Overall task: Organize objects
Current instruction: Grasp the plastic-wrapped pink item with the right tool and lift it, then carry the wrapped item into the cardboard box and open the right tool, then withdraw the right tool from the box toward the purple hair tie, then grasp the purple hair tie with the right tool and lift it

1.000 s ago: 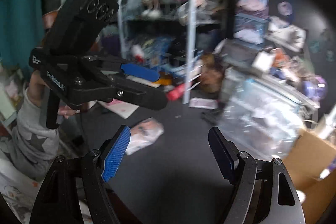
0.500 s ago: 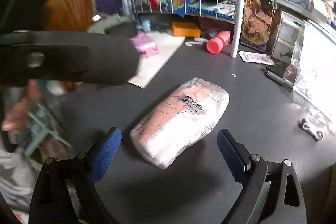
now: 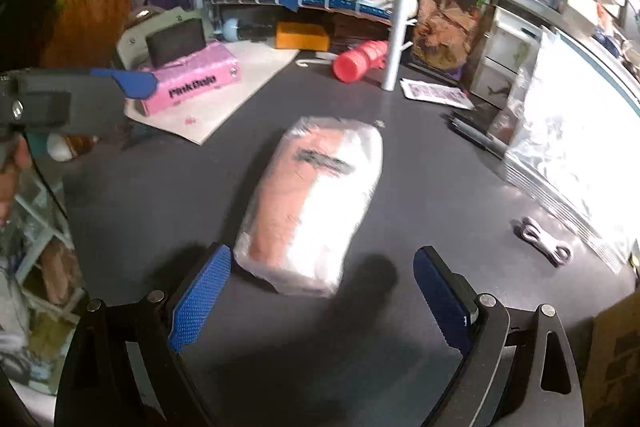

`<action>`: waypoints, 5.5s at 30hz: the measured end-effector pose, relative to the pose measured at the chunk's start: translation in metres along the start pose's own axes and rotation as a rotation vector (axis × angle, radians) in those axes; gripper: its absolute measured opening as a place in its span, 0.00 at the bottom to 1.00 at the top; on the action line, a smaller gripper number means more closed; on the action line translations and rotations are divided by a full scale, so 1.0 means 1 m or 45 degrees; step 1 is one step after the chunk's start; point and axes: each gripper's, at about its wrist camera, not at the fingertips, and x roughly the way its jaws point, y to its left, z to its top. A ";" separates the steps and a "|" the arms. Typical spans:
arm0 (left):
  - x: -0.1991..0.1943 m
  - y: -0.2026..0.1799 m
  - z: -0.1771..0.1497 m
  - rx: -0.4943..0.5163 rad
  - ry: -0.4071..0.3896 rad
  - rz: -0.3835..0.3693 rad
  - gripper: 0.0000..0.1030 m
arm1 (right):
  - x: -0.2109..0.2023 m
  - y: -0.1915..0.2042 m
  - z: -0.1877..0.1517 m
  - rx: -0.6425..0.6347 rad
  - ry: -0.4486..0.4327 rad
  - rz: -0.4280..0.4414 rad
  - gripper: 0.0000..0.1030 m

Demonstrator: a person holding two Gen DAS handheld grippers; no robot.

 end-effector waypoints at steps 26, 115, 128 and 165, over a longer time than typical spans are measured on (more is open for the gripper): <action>0.036 -0.039 0.030 0.023 0.017 -0.100 0.87 | -0.070 -0.008 0.004 -0.101 -0.094 0.211 0.25; 0.039 -0.205 0.132 0.527 -0.019 -0.308 0.88 | -0.241 -0.105 0.001 0.004 -0.196 -0.239 0.56; 0.037 -0.091 0.089 0.348 -0.058 -0.184 0.89 | -0.092 -0.046 0.013 -0.027 0.025 0.099 0.56; 0.084 -0.060 0.058 0.220 0.076 -0.263 0.89 | -0.030 -0.120 -0.026 0.291 0.147 -0.183 0.30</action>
